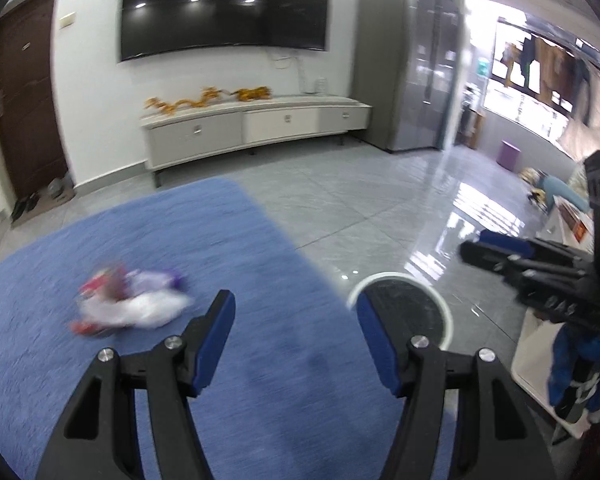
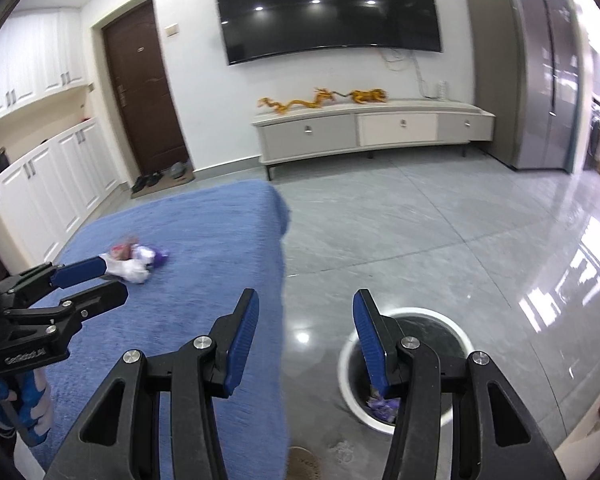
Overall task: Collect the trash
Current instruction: 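Move both grippers back over the rug toward the remaining bags, then grasp the pink chip bag with the left gripper while the right grasps the clear plastic bag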
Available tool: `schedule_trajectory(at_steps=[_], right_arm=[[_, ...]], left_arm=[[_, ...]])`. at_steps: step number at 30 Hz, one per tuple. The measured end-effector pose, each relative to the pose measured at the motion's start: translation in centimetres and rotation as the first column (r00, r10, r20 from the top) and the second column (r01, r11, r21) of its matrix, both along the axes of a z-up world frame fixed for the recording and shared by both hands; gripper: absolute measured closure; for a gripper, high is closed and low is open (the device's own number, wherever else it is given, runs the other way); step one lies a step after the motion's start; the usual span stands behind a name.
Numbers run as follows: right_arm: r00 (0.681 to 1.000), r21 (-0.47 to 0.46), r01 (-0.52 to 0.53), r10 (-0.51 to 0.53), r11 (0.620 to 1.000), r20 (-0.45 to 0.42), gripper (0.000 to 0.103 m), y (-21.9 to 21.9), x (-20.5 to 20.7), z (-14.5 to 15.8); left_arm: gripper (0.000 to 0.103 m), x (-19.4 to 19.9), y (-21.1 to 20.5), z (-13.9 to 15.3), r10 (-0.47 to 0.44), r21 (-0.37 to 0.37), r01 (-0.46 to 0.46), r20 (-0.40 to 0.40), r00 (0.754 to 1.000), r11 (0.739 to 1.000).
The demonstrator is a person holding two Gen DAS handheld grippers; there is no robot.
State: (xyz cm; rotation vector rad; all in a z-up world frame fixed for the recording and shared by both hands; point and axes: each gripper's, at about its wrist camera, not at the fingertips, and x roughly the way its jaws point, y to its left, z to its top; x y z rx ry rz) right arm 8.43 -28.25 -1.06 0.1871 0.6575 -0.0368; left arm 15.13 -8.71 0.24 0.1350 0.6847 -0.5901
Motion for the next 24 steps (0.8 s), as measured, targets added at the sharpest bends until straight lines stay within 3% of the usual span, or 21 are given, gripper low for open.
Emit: schedule_trajectory(at_steps=[6, 12, 17, 24], right_arm=[[0.993, -0.001, -0.114, 0.114, 0.993, -0.008, 0.055, 4.8, 2.6, -0.1], [0.973, 0.009, -0.228, 0.228, 0.974, -0.039, 0.055, 9.5, 6.8, -1.3], [0.954, 0.026, -0.294, 0.295, 0.955, -0.050, 0.055, 12.1, 10.5, -2.0], [0.916, 0.083, -0.385, 0.391, 0.919, -0.084, 0.055, 15.1, 14.3, -4.3]], left_arm=[[0.041, 3.3, 8.4, -1.4, 0.165, -0.008, -0.165, -0.035, 0.986, 0.986], [0.041, 7.7, 13.5, -2.3, 0.273, -0.038, -0.277, -0.082, 0.958, 0.960], [0.041, 12.0, 14.7, -3.2, 0.296, -0.043, -0.303, -0.112, 0.949, 0.952], [0.041, 16.6, 13.7, -6.3, 0.235, -0.052, -0.254, -0.236, 0.943, 0.966]])
